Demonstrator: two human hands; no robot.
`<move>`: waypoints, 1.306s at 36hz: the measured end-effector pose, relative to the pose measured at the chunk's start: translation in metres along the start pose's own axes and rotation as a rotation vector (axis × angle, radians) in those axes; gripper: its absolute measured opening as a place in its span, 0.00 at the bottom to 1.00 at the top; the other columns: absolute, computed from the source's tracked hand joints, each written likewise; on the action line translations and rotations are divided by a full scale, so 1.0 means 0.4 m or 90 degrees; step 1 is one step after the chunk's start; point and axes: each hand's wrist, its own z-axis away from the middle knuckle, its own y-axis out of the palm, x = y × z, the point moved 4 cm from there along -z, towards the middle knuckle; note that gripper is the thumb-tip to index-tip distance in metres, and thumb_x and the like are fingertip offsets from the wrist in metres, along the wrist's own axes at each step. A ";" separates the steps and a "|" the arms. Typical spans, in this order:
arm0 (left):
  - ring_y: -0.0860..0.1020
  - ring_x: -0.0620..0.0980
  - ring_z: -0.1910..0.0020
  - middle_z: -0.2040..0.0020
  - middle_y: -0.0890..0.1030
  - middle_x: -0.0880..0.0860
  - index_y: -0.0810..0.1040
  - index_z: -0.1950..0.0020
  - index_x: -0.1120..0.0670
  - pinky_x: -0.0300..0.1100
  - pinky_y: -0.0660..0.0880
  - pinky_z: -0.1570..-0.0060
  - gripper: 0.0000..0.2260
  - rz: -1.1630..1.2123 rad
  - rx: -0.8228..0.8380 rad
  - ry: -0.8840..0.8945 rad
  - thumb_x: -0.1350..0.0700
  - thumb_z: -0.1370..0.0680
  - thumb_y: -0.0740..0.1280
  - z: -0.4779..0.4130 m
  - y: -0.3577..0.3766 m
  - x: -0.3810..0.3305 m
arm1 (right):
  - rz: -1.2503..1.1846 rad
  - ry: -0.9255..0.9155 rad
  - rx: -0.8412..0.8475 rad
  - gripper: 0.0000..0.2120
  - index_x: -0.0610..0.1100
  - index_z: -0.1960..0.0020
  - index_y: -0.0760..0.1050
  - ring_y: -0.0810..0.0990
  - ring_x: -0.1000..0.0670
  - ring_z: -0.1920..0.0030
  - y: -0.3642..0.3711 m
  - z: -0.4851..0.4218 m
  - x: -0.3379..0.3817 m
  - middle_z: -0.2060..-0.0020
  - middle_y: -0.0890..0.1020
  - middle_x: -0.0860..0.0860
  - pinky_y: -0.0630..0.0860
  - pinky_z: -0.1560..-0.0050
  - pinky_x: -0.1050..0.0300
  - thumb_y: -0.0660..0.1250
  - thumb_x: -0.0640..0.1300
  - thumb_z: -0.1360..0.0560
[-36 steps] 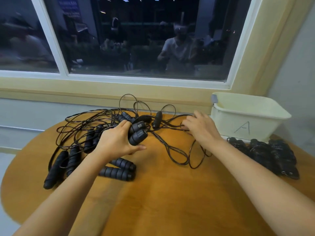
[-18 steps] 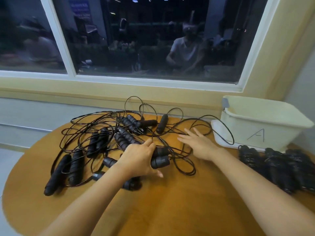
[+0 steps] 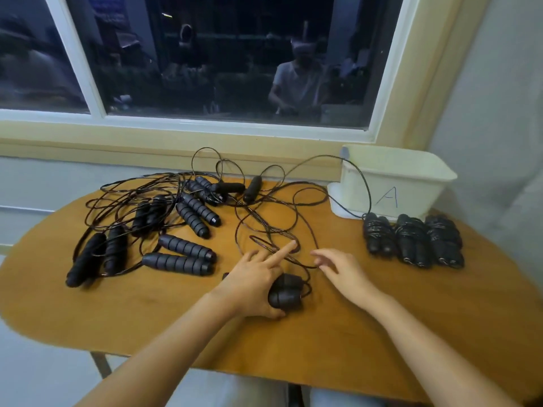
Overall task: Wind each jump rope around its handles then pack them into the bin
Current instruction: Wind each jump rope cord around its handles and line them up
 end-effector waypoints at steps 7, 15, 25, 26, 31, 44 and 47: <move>0.68 0.49 0.37 0.22 0.34 0.38 0.68 0.27 0.48 0.45 0.70 0.42 0.33 0.046 -0.031 0.032 0.36 0.28 0.68 0.045 0.025 -0.031 | 0.049 -0.042 0.027 0.18 0.52 0.30 0.72 0.64 0.61 0.33 0.040 0.088 0.001 0.34 0.71 0.61 0.53 0.31 0.71 0.62 0.41 0.18; 0.70 0.52 0.32 0.20 0.55 0.47 0.69 0.25 0.47 0.52 0.61 0.29 0.35 0.036 -0.148 0.085 0.30 0.27 0.63 0.082 0.065 -0.018 | 0.254 -0.003 -0.125 0.09 0.49 0.48 0.83 0.76 0.52 0.47 0.019 0.115 -0.023 0.49 0.82 0.56 0.73 0.58 0.56 0.67 0.51 0.22; 0.71 0.55 0.34 0.34 0.75 0.48 0.70 0.26 0.48 0.66 0.54 0.28 0.43 0.006 -0.196 -0.025 0.21 0.31 0.54 0.116 0.096 0.050 | 0.267 0.123 -0.205 0.23 0.47 0.31 0.76 0.69 0.47 0.35 -0.045 0.120 -0.084 0.33 0.75 0.50 0.78 0.52 0.54 0.62 0.30 0.22; 0.69 0.54 0.33 0.32 0.73 0.48 0.68 0.25 0.48 0.63 0.52 0.26 0.45 0.027 -0.177 -0.039 0.20 0.32 0.53 0.117 0.099 0.060 | 0.235 0.069 -0.223 0.23 0.46 0.32 0.77 0.69 0.48 0.36 -0.041 0.126 -0.066 0.34 0.76 0.50 0.77 0.50 0.57 0.62 0.29 0.23; 0.64 0.44 0.32 0.29 0.67 0.45 0.56 0.20 0.46 0.45 0.62 0.31 0.46 0.194 -0.090 -0.024 0.24 0.32 0.60 0.116 0.112 0.077 | 0.102 -0.178 -0.057 0.11 0.49 0.42 0.81 0.70 0.61 0.40 0.040 0.168 0.036 0.42 0.79 0.55 0.72 0.44 0.61 0.65 0.49 0.21; 0.65 0.37 0.33 0.32 0.70 0.38 0.66 0.26 0.40 0.40 0.67 0.34 0.33 0.358 -0.161 -0.001 0.32 0.28 0.68 0.148 0.138 0.098 | 0.056 -0.179 0.018 0.04 0.50 0.55 0.75 0.71 0.60 0.41 0.085 0.141 0.008 0.43 0.77 0.58 0.72 0.42 0.61 0.68 0.48 0.25; 0.66 0.37 0.33 0.31 0.70 0.38 0.66 0.25 0.41 0.36 0.65 0.34 0.32 0.359 -0.167 0.007 0.35 0.27 0.68 0.150 0.140 0.099 | 0.052 -0.150 0.021 0.05 0.53 0.51 0.73 0.70 0.61 0.38 0.081 0.129 -0.007 0.41 0.73 0.60 0.71 0.37 0.60 0.69 0.48 0.25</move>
